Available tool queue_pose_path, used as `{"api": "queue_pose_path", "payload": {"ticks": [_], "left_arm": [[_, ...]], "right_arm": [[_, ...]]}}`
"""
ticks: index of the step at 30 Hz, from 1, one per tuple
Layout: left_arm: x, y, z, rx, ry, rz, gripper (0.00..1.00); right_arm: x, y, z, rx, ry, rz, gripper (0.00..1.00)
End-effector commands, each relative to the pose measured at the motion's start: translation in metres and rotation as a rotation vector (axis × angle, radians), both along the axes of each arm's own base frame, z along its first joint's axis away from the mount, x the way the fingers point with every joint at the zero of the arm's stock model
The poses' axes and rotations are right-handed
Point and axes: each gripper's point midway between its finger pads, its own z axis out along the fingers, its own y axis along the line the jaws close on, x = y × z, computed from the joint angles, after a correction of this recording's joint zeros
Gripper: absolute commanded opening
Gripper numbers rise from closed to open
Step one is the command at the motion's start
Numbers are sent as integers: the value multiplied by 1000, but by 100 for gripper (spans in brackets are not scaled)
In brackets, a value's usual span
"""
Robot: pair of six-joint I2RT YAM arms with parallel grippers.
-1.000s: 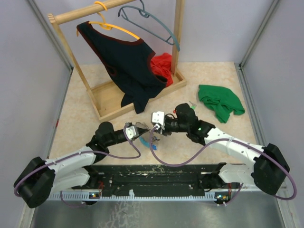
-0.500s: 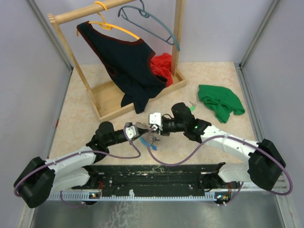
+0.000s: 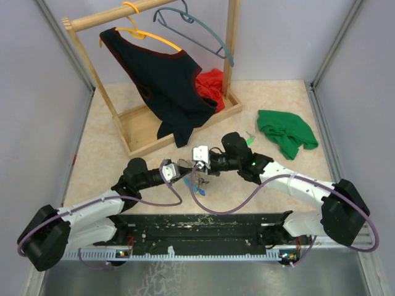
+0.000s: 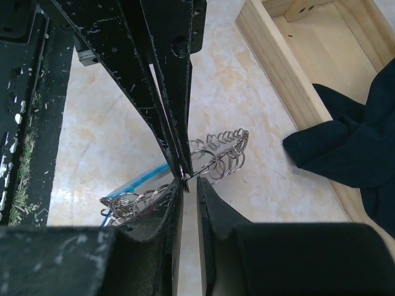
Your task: Put the keys on the keyring
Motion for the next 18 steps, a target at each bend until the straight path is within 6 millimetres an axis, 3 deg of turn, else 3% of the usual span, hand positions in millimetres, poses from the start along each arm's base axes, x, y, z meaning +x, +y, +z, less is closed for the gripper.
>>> {"api": "queue_pose_path", "payload": {"ticks": [1, 5, 18], "left_arm": [[-3, -5, 30, -71, -65, -32, 0], [-3, -5, 28, -68, -65, -31, 0], [3, -3, 20, -64, -59, 5, 10]], "right_arm": [[2, 13, 26, 48, -45, 37, 14], [2, 12, 28, 53, -47, 38, 0], [-5, 14, 42, 114, -54, 57, 0]]}}
